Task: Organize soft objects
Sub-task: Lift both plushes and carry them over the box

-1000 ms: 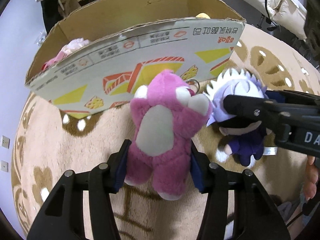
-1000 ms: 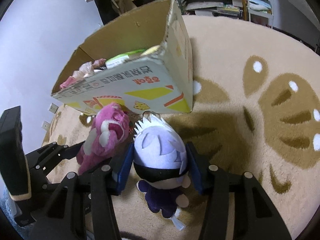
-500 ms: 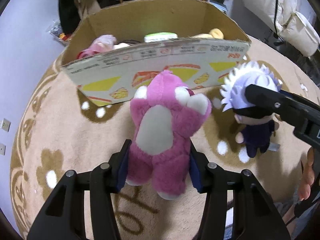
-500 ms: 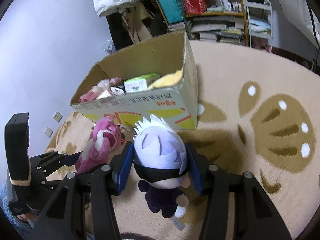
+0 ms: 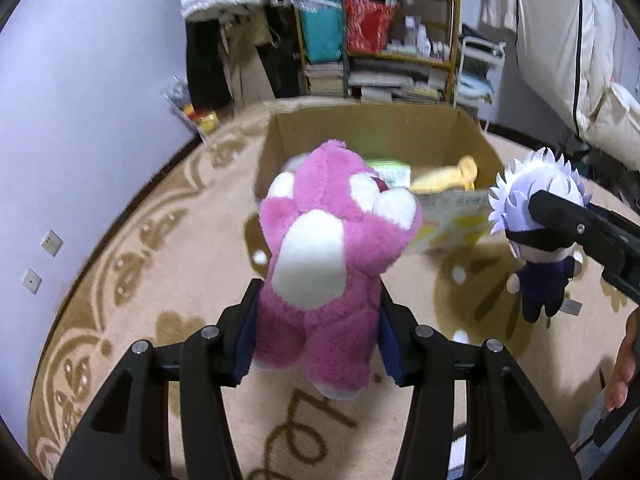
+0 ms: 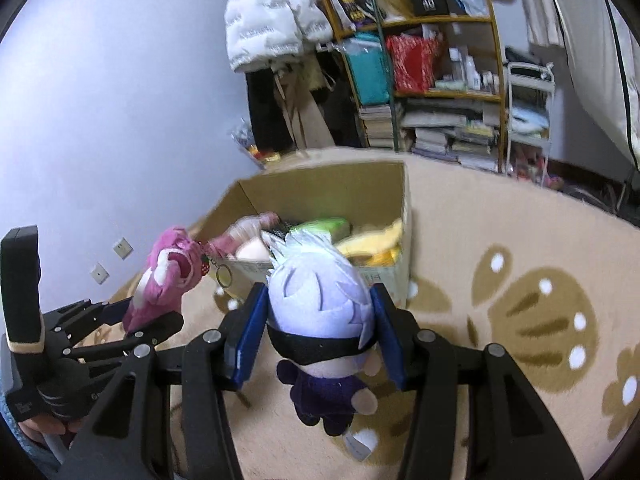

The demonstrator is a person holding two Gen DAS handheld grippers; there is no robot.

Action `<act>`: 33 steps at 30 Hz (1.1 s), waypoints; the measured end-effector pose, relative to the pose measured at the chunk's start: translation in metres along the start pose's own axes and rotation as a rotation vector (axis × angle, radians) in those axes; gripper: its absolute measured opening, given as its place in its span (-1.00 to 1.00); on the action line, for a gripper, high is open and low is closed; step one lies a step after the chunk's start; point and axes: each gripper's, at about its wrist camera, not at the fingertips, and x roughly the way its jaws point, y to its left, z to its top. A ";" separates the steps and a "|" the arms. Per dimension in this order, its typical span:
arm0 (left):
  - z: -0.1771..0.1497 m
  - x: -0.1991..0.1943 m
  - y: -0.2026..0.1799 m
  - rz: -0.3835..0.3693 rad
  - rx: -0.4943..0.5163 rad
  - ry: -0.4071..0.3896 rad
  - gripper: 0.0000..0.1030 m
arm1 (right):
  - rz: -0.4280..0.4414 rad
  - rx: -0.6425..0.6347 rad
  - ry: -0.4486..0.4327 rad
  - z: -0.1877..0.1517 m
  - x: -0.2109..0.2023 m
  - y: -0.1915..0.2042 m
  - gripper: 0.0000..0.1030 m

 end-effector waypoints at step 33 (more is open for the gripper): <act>0.096 0.033 0.005 0.078 0.061 -0.223 -0.02 | -0.028 -0.091 -0.149 0.084 0.033 -0.002 0.06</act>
